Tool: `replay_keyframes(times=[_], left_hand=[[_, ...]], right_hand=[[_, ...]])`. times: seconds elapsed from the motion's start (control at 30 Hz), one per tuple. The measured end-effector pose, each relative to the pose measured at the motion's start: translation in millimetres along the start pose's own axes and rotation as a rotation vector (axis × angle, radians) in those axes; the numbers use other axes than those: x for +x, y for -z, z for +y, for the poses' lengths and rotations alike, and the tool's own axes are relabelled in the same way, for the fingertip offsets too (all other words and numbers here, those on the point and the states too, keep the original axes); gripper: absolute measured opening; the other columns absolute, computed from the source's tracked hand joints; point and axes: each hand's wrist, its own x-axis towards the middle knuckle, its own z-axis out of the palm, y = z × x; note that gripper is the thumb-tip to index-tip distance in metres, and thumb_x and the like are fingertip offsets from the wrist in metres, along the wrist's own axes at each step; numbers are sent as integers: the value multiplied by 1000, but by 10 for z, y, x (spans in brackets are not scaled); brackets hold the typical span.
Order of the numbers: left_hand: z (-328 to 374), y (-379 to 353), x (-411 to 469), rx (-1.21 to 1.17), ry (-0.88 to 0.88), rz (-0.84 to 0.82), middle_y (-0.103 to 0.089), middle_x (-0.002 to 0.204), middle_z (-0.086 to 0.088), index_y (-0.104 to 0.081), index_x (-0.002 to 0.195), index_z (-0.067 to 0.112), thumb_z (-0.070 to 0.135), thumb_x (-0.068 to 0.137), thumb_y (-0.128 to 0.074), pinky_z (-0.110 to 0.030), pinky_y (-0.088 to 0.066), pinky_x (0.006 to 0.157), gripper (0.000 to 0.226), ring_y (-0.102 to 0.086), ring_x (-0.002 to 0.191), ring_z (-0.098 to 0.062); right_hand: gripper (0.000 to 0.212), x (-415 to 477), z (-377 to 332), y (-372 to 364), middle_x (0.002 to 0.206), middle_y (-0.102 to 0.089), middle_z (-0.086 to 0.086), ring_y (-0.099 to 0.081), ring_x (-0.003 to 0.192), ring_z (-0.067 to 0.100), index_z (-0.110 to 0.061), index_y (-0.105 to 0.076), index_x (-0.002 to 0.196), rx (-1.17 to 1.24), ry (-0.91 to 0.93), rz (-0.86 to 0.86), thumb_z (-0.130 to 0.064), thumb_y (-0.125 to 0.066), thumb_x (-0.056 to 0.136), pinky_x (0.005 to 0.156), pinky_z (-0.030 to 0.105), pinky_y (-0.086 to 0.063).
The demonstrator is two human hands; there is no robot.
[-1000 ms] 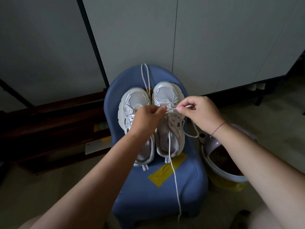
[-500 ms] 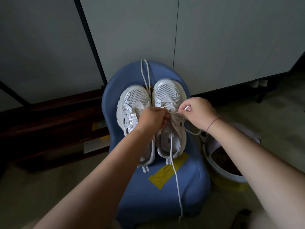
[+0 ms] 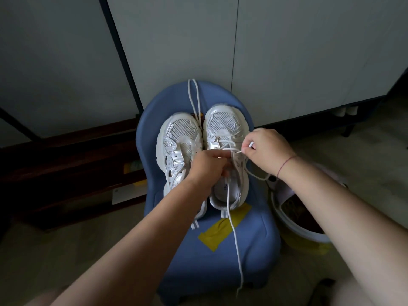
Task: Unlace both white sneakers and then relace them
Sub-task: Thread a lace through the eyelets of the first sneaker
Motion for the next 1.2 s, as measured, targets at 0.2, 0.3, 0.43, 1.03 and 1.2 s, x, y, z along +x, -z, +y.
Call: replay_keyframes(times=[0.2,0.3,0.43,1.03,1.2], left_hand=[[-97,-75,13,-70,-47,58,-61,49,8,-72,91,11,0,95,-54,-13,-45,44,21,-54,40,-1],[-104,-69,22,-60,-56,45,-63,57,2,-70,100,8,4,95,-56,-16,-47,44,15,-58,43,-4],[-69,-61,16,-71,-41,26,-63,62,-4,-61,105,7,3,98,-51,-17,-45,41,14,-60,43,-6],[-32,-113,92,-10,-14,-98,-60,62,-6,-61,81,13,6,102,-43,-20,-42,40,29,-57,40,-8],[-23,-127,99,-52,15,-68,-59,61,-8,-61,75,7,7,99,-51,-16,-39,35,26,-53,35,-6]], right_hand=[[12,-7,-22,-134,102,-63,5,-58,96,25,-13,-71,87,43,28,29,-16,-59,88,74,26,-40],[5,-14,54,-198,82,-64,-1,-61,82,19,-14,-68,77,311,-109,112,-17,-69,81,71,25,-43],[18,-31,97,-310,62,-57,-9,-57,62,10,-20,-61,65,507,-245,99,-20,-74,78,66,26,-47],[18,-114,138,-351,79,-64,-1,-57,78,12,-23,-61,78,709,-188,-72,-6,-68,77,75,29,-46],[19,-134,208,-305,90,-68,10,-60,85,15,-21,-66,81,821,-162,-121,-3,-69,80,84,33,-49]])
